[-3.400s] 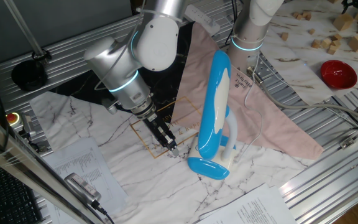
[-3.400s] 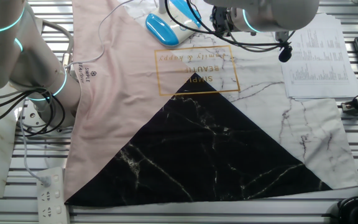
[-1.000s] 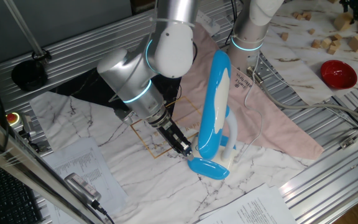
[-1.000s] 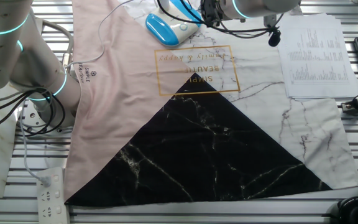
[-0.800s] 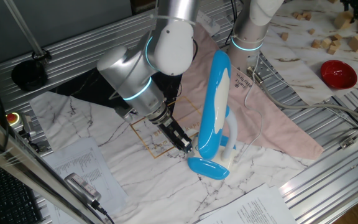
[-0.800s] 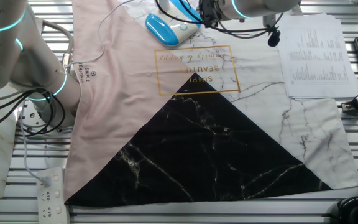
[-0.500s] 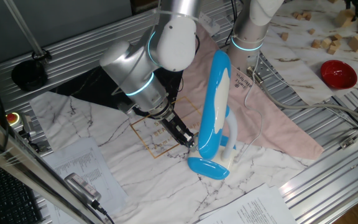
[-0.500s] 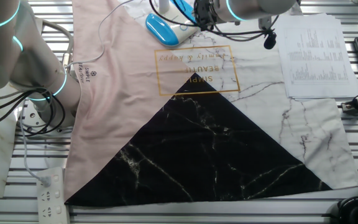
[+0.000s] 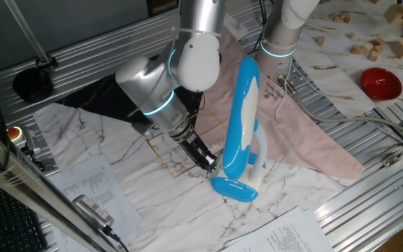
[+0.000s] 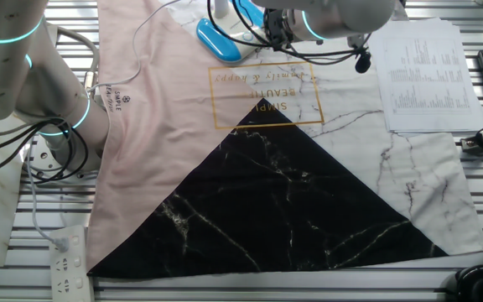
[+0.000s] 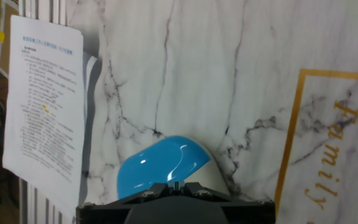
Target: Turn on the desk lamp by pressing the button
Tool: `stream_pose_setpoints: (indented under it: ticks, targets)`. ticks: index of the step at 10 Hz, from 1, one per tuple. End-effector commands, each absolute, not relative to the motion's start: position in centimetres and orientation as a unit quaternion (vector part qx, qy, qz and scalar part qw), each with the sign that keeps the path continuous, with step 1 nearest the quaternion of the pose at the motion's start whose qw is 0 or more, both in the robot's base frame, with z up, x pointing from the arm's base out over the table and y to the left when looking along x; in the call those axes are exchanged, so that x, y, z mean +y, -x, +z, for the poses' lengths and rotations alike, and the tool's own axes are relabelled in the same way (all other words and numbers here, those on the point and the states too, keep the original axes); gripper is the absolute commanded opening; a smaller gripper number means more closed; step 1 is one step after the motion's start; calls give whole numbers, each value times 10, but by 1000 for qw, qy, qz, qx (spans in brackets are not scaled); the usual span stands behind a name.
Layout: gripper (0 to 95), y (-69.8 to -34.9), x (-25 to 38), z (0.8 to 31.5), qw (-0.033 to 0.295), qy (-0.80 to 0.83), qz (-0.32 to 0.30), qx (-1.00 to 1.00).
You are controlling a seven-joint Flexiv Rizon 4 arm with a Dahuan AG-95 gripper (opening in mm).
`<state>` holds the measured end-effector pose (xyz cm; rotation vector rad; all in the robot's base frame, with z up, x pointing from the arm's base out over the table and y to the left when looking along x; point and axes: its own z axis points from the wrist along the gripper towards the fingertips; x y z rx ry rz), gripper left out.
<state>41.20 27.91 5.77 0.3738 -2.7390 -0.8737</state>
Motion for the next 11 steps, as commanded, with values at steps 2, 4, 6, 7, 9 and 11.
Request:
stream_pose_setpoints:
  ticks: [2, 4, 6, 7, 9, 11]
  targets:
    - [0, -407, 278, 70, 136, -118, -295, -938]
    - [0, -407, 278, 69, 137, -116, -294, -939]
    - [0, -406, 278, 69, 137, -116, -293, -939]
    - [0, -406, 279, 69, 137, -116, -293, -939]
    - [0, -406, 279, 69, 136, -119, -293, -939]
    - [0, -406, 279, 69, 137, -120, -294, -938]
